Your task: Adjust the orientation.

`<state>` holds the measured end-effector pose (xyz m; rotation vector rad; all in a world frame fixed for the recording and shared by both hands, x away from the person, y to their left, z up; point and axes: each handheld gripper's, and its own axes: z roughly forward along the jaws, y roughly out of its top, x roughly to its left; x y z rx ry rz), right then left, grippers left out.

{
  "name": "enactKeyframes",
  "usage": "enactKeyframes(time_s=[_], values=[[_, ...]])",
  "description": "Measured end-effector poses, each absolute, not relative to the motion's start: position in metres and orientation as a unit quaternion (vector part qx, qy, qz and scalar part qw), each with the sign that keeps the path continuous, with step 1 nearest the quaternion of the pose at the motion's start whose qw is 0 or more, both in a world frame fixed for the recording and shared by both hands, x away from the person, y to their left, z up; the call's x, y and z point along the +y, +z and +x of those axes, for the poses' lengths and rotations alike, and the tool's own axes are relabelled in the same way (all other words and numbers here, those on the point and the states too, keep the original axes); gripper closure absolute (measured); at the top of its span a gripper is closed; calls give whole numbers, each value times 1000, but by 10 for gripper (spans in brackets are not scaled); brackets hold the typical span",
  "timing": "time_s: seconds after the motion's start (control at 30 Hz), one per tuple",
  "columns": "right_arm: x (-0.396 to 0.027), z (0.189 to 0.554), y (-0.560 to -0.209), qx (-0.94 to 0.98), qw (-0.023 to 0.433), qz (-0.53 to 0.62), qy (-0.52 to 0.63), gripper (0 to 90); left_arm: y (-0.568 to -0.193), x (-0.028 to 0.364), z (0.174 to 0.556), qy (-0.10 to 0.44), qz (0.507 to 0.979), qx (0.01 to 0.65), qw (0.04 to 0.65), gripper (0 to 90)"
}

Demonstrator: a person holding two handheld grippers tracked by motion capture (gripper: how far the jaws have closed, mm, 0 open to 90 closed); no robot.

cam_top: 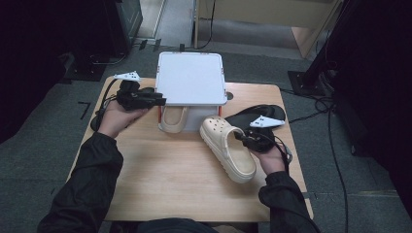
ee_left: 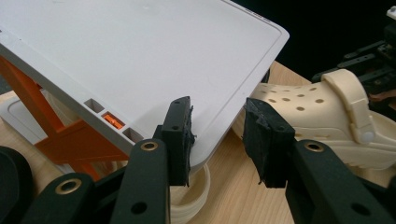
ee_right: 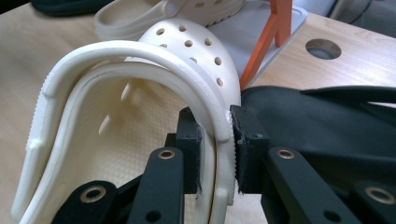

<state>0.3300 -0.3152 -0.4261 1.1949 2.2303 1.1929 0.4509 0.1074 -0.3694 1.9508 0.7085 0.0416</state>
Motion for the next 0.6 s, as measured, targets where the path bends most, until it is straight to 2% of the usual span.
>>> enactKeyframes(time_s=[0.33, 0.6], values=[[-278, 357, -431, 770, 198, 442, 415, 750, -369, 107, 451, 18, 810, 294, 508, 627], [-255, 372, -449, 762, 216, 466, 395, 746, -370, 108, 451, 19, 809, 293, 508, 627]])
